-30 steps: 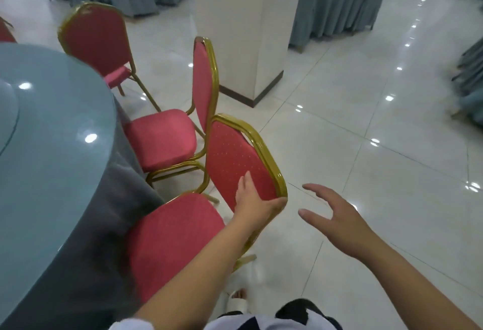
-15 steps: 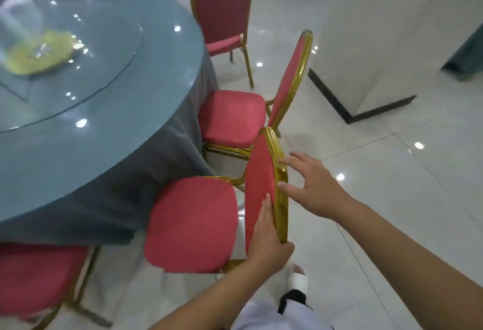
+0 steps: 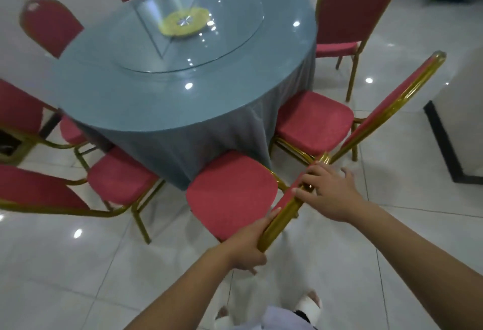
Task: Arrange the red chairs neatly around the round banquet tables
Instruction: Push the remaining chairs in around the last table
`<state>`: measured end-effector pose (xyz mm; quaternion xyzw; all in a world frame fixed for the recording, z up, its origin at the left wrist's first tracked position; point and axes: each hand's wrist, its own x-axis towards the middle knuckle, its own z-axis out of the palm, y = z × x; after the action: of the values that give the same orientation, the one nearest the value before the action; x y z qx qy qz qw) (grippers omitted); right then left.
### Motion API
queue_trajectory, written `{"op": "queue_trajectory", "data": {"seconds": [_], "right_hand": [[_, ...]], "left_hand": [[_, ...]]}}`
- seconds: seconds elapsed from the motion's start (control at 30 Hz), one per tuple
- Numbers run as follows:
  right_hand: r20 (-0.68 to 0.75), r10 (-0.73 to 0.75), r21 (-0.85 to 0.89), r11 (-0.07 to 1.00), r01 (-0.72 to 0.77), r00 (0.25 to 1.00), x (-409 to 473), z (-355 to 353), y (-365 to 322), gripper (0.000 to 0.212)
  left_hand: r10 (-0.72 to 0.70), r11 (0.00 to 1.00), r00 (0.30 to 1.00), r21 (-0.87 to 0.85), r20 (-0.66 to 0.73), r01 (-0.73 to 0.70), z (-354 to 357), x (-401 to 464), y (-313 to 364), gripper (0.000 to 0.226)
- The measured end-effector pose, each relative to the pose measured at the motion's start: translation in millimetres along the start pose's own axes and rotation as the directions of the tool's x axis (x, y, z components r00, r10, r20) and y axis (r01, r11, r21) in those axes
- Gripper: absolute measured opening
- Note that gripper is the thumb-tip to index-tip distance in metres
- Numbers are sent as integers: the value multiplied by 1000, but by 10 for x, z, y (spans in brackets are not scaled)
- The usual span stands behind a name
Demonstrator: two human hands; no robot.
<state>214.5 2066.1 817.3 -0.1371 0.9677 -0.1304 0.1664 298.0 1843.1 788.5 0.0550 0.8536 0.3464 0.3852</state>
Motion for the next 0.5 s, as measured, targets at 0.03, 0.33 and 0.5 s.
{"op": "queue_trajectory", "data": {"seconds": [0.03, 0.33, 0.5], "right_hand": [[12, -22, -15, 1000, 22, 1000, -27, 36, -151, 44], [-34, -9, 48, 999, 11, 999, -303, 678, -1156, 61], [-203, 220, 167, 968, -188, 954, -128, 923, -1439, 51]], "left_hand": [[3, 999, 1000, 41, -23, -2, -97, -101, -140, 118], [-36, 997, 962, 55, -270, 53, -666, -842, -1256, 68], [26, 996, 909, 84, -417, 10, -560, -853, -1506, 57]]}}
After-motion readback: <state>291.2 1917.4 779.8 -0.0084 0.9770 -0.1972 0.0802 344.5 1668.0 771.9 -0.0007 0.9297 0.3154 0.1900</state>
